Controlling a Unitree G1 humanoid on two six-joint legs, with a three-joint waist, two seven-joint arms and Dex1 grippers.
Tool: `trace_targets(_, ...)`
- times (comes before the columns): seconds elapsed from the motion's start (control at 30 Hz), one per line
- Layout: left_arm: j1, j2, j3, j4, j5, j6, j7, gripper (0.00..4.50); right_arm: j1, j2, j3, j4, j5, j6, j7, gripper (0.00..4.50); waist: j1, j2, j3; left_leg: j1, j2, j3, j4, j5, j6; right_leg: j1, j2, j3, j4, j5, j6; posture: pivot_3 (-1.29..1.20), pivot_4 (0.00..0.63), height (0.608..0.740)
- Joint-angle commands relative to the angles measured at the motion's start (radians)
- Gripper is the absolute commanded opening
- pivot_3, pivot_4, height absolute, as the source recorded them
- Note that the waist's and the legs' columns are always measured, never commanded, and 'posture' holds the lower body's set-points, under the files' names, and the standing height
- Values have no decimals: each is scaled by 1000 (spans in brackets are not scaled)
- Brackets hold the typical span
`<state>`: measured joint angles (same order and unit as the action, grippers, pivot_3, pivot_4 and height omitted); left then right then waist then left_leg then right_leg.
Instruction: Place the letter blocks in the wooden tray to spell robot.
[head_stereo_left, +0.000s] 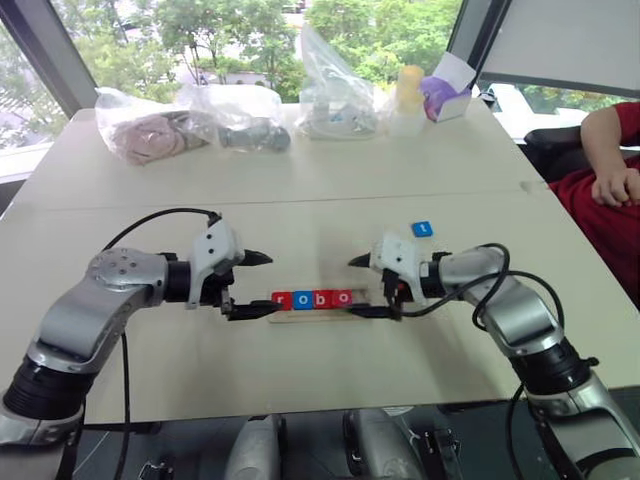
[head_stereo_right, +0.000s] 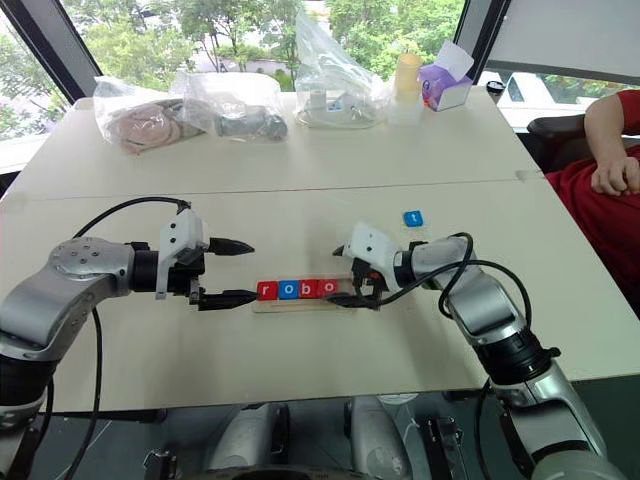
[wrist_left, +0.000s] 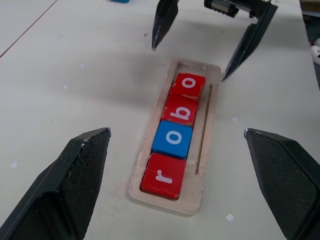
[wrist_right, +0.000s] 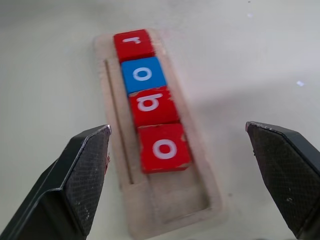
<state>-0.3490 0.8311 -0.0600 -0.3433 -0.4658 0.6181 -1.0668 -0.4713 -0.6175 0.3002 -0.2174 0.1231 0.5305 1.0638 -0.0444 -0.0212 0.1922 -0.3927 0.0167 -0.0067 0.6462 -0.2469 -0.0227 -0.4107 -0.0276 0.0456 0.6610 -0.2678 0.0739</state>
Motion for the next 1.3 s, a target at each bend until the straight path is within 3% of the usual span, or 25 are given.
trace_targets(0.03, -14, 1, 7, 2, 4, -21, -5, 4500, -9, -3, 16, -12, -29, -50, -20, 4476, 1, 0, 0, 0, 0, 0, 0, 0, 0, 0, 0, 0, 0, 0, 0, 0, 150, 740)
trace_targets(0.7, 33, -13, -27, -54, 34, -13, 38, 4500, -47, 27, 37, 138, -98, -155, -59, 4476, 2, -2, 1, -1, 0, 0, 0, 0, 0, 0, 0, 0, -1, 0, 0, 0, 150, 740)
trace_targets(0.87, 21, -9, -3, -52, 12, 0, 37, 4500, -17, -2, 20, 71, -70, -153, -14, 4476, 3, -2, 1, 0, 0, 0, 0, 0, 0, 0, 0, 0, -1, 0, 0, 0, 150, 740)
trace_targets(0.97, 1, -15, 33, -53, -27, 23, 45, 4500, 20, -27, -64, -32, 15, -87, -1, 4476, 3, -2, 1, -1, 0, 0, 0, 0, 0, 0, 0, 0, -1, 0, 0, 0, 150, 740)
trace_targets(1.1, -33, -26, 48, -39, -44, 27, 55, 4500, 11, -13, -231, -102, 142, 93, -81, 4476, 5, -2, 1, -1, 0, -1, 0, 0, 0, 0, -1, 0, -1, 1, 2, 0, 150, 740)
trace_targets(1.3, -101, -76, -12, 26, 2, -19, 57, 4500, -43, 82, -403, 46, 90, 236, -425, 4476, 5, -2, 1, 0, 0, -1, 0, 0, 0, 1, -1, 0, -1, 0, 0, 0, 150, 740)
